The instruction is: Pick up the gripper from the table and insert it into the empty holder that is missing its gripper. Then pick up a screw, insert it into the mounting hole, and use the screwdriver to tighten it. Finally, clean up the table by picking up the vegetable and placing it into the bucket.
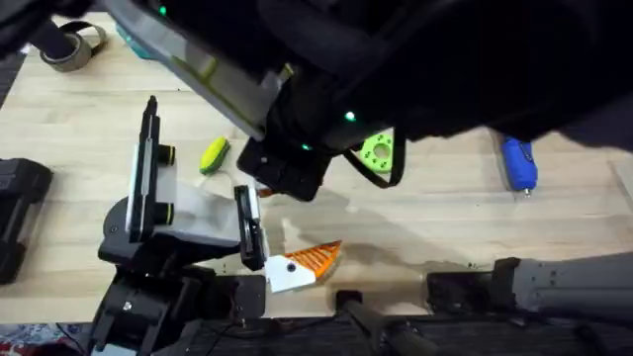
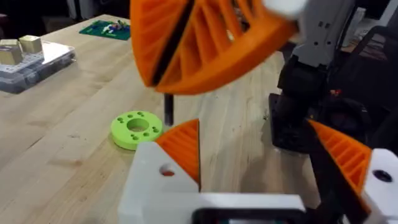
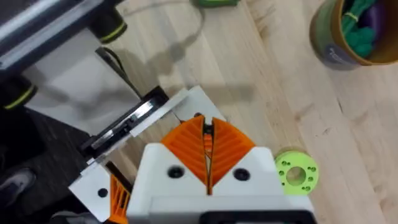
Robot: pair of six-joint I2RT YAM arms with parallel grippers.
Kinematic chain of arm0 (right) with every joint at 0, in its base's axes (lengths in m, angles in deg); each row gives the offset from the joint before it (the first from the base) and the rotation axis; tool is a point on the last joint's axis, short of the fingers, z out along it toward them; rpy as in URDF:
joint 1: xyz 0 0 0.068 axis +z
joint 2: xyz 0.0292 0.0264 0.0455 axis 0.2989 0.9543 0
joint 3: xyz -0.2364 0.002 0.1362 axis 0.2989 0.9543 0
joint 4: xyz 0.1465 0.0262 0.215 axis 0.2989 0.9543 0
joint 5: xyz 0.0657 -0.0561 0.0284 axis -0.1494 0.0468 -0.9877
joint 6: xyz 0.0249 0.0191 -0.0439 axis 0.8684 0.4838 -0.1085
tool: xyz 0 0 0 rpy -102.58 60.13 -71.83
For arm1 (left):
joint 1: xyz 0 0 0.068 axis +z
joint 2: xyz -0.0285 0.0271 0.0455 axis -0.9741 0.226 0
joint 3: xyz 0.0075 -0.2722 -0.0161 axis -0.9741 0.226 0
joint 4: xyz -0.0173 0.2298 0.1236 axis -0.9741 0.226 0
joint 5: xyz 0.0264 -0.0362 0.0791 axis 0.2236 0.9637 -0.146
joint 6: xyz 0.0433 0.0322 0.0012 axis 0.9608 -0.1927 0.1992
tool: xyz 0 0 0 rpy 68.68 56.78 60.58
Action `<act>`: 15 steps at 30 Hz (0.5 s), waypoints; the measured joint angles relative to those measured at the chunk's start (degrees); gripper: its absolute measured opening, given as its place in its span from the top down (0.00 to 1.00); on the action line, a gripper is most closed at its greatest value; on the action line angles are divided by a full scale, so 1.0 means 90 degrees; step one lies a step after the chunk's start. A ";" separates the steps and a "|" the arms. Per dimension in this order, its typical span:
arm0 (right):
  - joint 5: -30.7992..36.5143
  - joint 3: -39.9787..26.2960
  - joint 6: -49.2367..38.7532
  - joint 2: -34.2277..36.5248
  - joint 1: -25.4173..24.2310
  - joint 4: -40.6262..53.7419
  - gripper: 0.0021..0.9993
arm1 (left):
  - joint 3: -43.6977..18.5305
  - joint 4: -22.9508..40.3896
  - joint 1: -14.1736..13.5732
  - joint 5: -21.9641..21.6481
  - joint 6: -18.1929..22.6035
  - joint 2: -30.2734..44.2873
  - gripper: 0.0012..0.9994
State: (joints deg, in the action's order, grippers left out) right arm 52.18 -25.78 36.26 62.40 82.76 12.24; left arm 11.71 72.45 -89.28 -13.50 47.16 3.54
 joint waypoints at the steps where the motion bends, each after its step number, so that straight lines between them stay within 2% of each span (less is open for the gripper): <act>1: 0.0002 0.0054 0.0015 -0.0042 -0.0002 -0.0064 0.99 | 0.0000 0.0000 0.0000 0.0000 0.0001 0.0000 0.01; 5: 0.0021 0.0408 0.0118 -0.0232 -0.0002 -0.0472 0.99 | 0.0000 0.0000 0.0000 0.0000 0.0000 0.0001 0.01; 15: 0.0024 0.0802 0.0204 -0.0297 0.0000 -0.0562 0.99 | 0.0000 0.0000 0.0000 0.0000 0.0000 0.0002 0.01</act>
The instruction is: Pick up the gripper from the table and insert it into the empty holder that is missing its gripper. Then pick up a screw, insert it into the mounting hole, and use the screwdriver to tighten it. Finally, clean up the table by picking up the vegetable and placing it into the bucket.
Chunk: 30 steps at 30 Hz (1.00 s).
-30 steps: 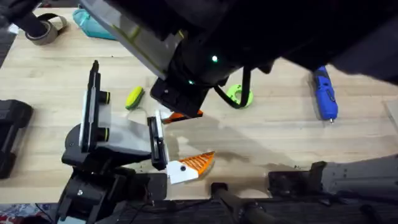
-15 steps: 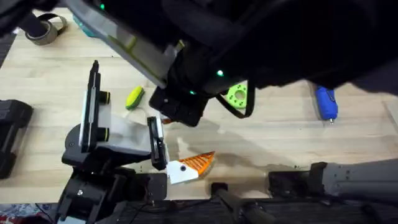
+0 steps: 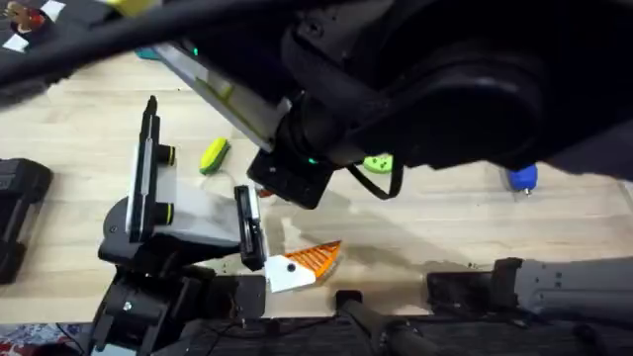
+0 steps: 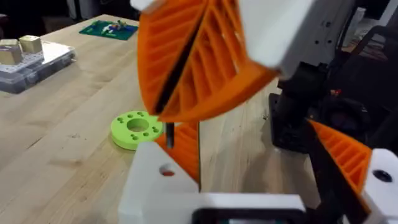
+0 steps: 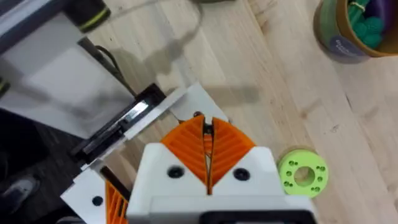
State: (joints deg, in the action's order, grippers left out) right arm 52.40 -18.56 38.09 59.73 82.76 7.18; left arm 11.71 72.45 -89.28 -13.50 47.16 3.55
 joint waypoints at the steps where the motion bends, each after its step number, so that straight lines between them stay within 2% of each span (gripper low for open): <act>1: 0.0000 0.0034 0.0027 -0.0002 -0.0002 -0.0038 0.99 | 0.0000 0.0000 0.0000 0.0000 0.0001 -0.0001 0.01; 30: -0.0032 0.0421 0.0222 -0.0003 0.0000 -0.0571 0.99 | 0.0000 0.0002 0.0000 0.0005 -0.0023 -0.0001 0.01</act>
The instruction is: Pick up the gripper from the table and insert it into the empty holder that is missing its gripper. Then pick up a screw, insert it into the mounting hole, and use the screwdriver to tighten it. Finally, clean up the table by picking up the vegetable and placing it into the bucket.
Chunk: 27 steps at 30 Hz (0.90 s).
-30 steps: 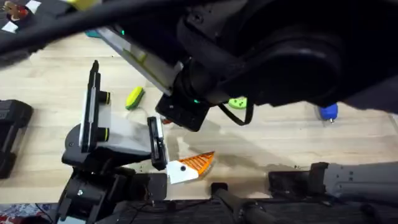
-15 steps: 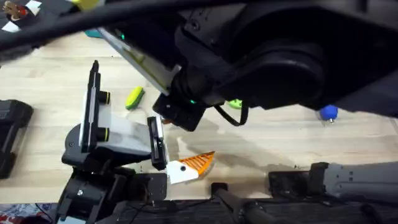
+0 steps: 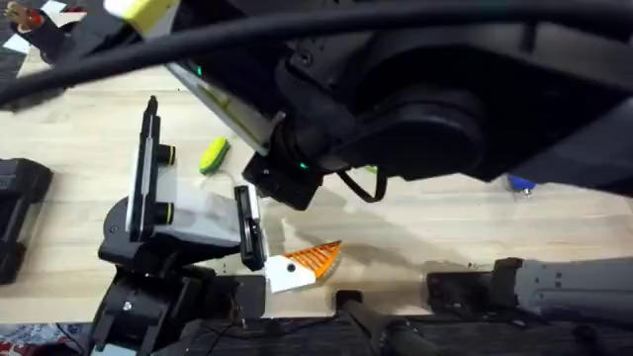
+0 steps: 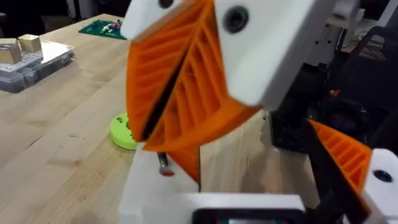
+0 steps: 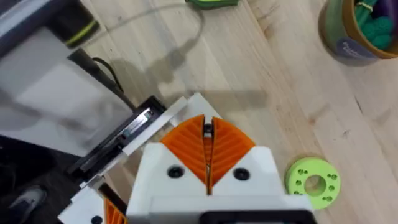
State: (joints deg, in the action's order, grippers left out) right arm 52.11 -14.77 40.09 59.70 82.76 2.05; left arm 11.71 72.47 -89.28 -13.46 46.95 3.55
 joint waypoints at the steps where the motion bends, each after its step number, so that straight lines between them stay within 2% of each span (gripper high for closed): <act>1: 0.0000 0.0005 0.0000 0.0000 0.0000 -0.0017 0.99 | 0.0000 0.0000 0.0000 0.0000 0.0000 0.0000 0.01; 27: -0.0002 0.0029 0.0024 -0.0018 0.0012 -0.0179 0.99 | 0.0000 -0.0002 0.0000 0.0000 0.0001 0.0001 0.01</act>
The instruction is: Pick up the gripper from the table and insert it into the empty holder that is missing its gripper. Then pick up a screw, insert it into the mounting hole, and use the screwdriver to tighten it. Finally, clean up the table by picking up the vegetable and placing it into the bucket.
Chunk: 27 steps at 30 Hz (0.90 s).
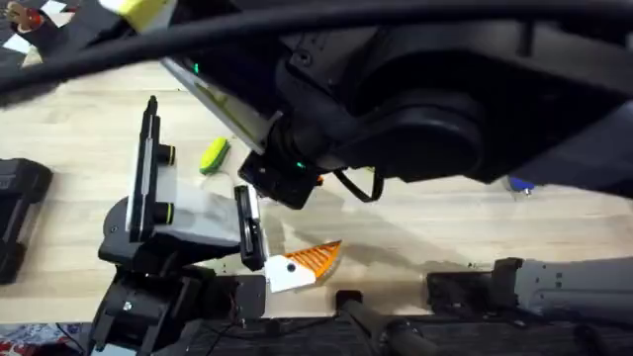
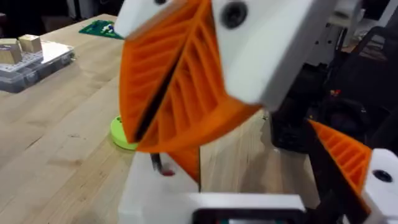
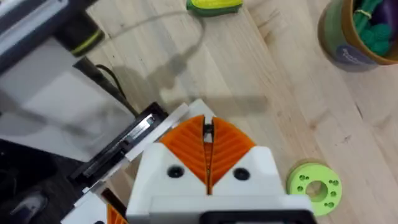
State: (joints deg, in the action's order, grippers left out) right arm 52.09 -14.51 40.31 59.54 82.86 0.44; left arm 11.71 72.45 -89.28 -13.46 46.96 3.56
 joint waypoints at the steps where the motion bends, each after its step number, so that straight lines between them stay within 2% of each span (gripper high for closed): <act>1: 0.0000 0.0001 -0.0001 -0.0025 0.0000 -0.0017 0.99 | 0.0000 0.0000 0.0000 0.0000 0.0000 0.0000 0.01; 9: 0.0001 0.0001 0.0000 -0.0367 0.0000 0.0119 0.99 | 0.0000 0.0000 0.0000 0.0000 0.0001 -0.0002 0.01; 27: 0.0001 0.0232 0.0101 -0.0370 0.0023 -0.0087 0.99 | 0.0000 0.0000 0.0000 0.0000 0.0001 -0.0001 0.01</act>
State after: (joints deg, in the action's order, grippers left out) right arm 52.10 -12.42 41.21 56.22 83.07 -0.34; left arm 11.71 72.45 -89.28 -13.46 46.97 3.55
